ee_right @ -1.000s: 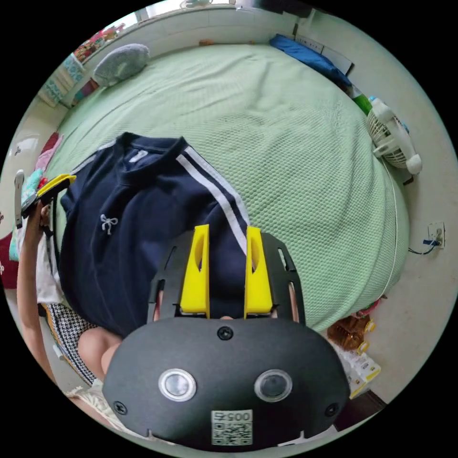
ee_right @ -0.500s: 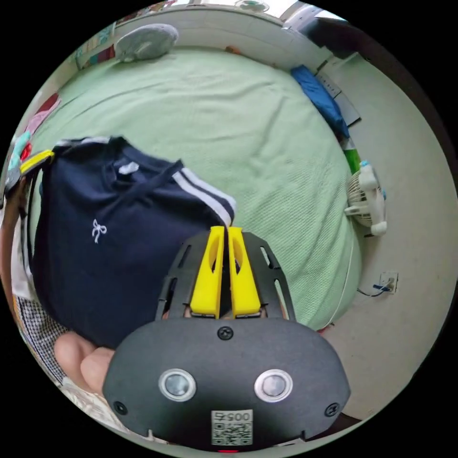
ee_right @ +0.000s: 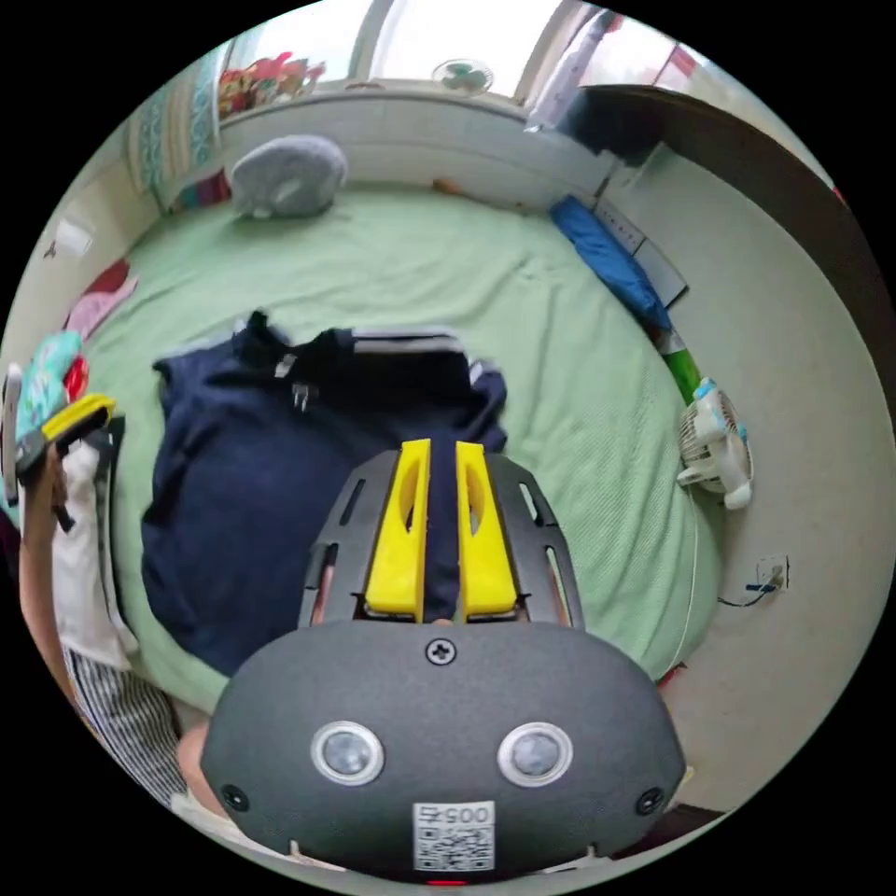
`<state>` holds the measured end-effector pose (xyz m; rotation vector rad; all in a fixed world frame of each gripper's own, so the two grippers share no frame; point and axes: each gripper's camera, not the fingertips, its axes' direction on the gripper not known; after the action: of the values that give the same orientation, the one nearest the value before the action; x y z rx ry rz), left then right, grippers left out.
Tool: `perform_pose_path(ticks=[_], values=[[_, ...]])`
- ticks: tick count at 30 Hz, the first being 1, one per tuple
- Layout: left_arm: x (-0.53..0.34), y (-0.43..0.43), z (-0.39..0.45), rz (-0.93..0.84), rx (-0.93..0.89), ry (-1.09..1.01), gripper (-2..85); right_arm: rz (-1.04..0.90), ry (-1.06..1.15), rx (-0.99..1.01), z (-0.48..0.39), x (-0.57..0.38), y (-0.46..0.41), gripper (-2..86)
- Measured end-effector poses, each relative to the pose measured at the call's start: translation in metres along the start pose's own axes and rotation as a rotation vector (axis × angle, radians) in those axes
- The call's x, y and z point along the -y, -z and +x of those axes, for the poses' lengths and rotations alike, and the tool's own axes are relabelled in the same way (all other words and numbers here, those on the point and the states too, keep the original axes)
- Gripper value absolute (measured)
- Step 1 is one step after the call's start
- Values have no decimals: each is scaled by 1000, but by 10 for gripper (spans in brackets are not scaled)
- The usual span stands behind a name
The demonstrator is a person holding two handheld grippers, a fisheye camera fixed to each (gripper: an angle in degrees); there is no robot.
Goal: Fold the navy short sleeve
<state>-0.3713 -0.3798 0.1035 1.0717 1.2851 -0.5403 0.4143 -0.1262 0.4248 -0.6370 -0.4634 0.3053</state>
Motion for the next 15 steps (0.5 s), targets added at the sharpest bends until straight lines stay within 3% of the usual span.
perform_pose_path(ticks=[6, 13, 15], values=[[-106, -11, 24, -100, -145, -143, 127, -107, 131, -28, -6, -150, -35, 29], [-190, -16, 51, -97, -253, -112, 132, -98, -74, 233, 21, -223, -29, 42], [-195, -23, 51, -104, -258, -68, 128, -79, -83, 208, 17, -223, -28, 41]])
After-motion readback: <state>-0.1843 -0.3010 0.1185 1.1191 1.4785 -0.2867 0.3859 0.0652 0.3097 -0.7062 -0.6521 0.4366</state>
